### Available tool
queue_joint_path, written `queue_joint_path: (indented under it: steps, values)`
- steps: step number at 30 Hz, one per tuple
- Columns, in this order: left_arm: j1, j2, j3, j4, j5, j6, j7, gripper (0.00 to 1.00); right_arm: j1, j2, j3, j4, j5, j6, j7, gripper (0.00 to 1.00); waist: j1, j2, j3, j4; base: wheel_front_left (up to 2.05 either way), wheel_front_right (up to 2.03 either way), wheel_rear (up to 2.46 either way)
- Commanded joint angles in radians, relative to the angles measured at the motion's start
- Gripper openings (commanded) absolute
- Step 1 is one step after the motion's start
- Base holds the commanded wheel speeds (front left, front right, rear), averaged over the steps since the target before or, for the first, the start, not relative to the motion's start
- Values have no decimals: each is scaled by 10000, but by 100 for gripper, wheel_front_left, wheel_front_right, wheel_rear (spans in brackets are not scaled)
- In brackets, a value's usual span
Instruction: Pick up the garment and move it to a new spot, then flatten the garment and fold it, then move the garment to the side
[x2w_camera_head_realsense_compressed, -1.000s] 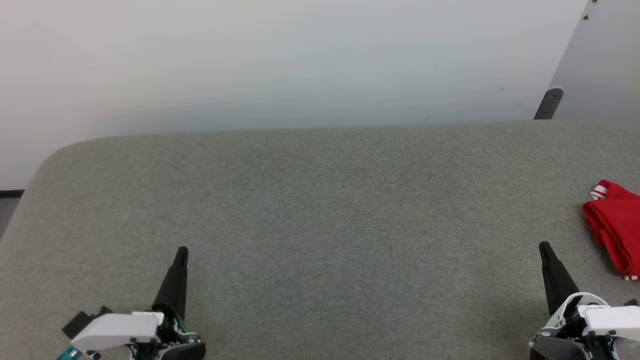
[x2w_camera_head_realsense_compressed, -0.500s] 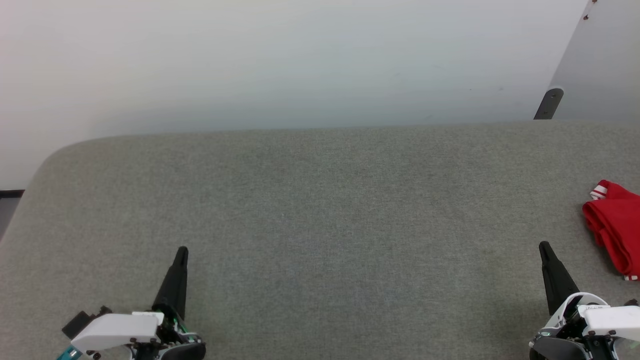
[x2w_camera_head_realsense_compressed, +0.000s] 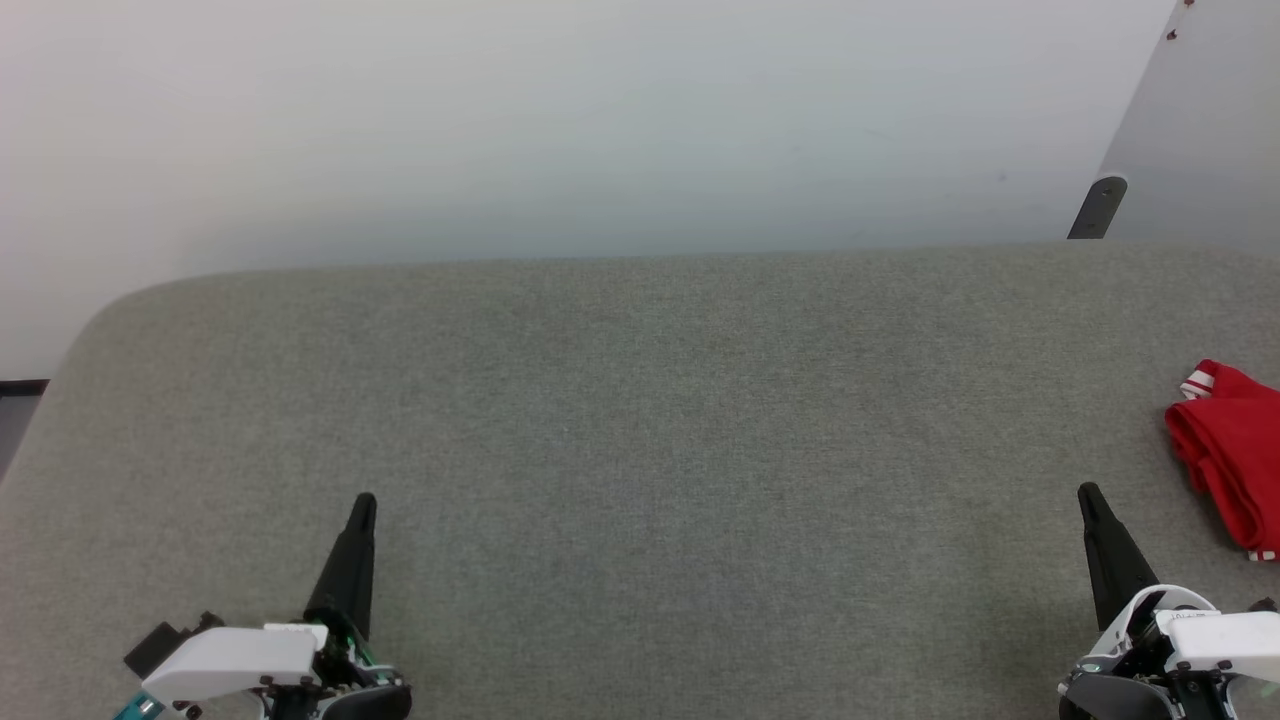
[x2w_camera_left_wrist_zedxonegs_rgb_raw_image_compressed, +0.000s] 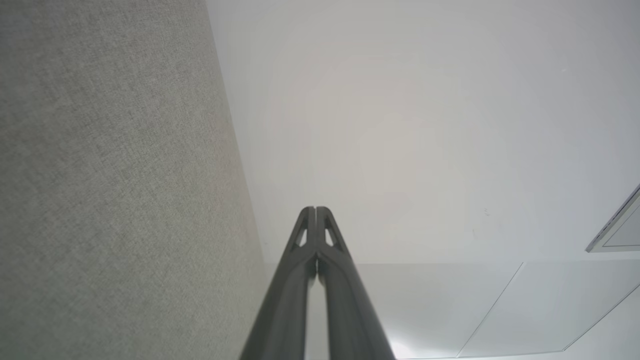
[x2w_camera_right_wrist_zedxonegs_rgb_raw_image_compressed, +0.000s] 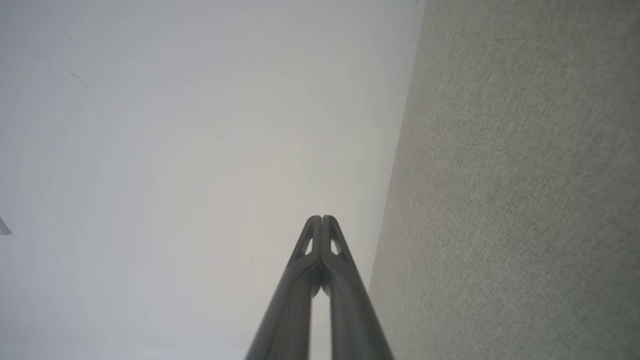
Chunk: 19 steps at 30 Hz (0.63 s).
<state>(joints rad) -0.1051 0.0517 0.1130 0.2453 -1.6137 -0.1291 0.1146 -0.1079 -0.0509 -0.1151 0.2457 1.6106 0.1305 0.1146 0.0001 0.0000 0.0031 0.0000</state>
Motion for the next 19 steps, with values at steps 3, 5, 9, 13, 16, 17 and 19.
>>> queue_joint_path:
  steps: [3, 5, 9, 13, 16, 17, 19]
  values:
    - [-104, -22, 32, 14, 22, -29, 30, 0, -34, 32, 8, 1, 44, 4, 5, 0, -1, 0, 0, 0, 0, 0, 0]
    - [-104, -22, 32, 14, 22, -29, 30, 0, -34, 32, 8, 1, 44, 4, 5, 0, -1, 0, 0, 0, 0, 0, 0]
    - [-104, -23, 33, 14, 23, -29, 26, 0, -34, 32, 8, 1, 44, 4, 5, 0, -1, 0, 0, 0, 0, 0, 0]
    - [-104, -23, 34, 14, 24, -29, 27, 0, -34, 32, 8, 1, 44, 4, 5, 0, -1, 0, 0, 0, 0, 0, 0]
    - [-104, -22, 33, 14, 24, -29, 27, 0, -34, 32, 9, 1, 44, 4, 5, 0, -1, 0, 0, 0, 0, 0, 0]
    - [-104, -22, 33, 14, 24, -29, 27, 0, -34, 32, 9, 1, 44, 4, 5, 0, -1, 0, 0, 0, 0, 0, 0]
    - [-104, -22, 33, 14, 25, -29, 28, 0, -34, 32, 9, 1, 44, 4, 5, 0, -1, 0, 0, 0, 0, 0, 0]
